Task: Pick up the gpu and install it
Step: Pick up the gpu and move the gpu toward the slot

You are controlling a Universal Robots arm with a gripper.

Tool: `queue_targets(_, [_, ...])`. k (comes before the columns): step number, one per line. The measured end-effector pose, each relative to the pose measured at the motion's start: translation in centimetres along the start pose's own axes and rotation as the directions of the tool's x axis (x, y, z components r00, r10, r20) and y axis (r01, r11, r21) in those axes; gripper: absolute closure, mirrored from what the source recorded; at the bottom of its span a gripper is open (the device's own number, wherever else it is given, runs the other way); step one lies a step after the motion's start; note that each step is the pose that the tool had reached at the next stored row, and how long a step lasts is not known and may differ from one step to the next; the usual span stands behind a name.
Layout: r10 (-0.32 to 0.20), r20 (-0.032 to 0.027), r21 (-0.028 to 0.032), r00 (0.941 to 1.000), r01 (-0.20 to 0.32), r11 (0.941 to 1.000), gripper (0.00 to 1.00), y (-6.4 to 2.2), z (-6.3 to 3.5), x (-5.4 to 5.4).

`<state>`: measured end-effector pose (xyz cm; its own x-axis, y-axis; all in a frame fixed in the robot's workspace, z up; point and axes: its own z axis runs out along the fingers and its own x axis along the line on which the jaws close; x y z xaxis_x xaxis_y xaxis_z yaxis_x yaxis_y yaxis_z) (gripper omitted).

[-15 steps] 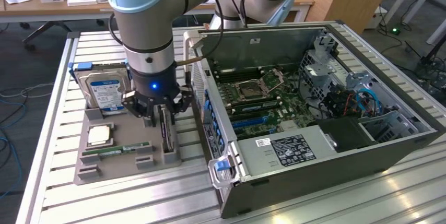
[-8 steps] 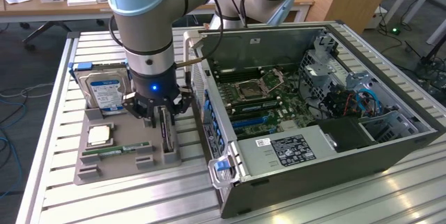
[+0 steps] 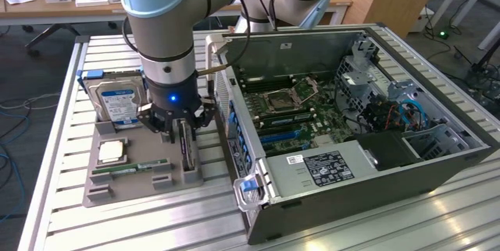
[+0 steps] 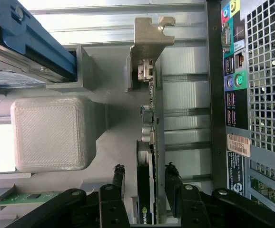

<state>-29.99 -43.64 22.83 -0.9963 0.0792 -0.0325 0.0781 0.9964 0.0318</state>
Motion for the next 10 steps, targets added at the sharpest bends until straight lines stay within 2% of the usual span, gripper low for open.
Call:
queue_targets(2, [0.000,0.0000,0.0000,1.0000,0.000,1.0000,0.54,0.00,0.00,0.00])
queue_targets(3, [0.000,0.0000,0.0000,1.0000,0.000,1.0000,0.61,0.00,0.00,0.00])
queue_targets(10, [0.000,0.0000,0.0000,1.0000,0.000,1.0000,0.61,0.01,0.01,-0.11])
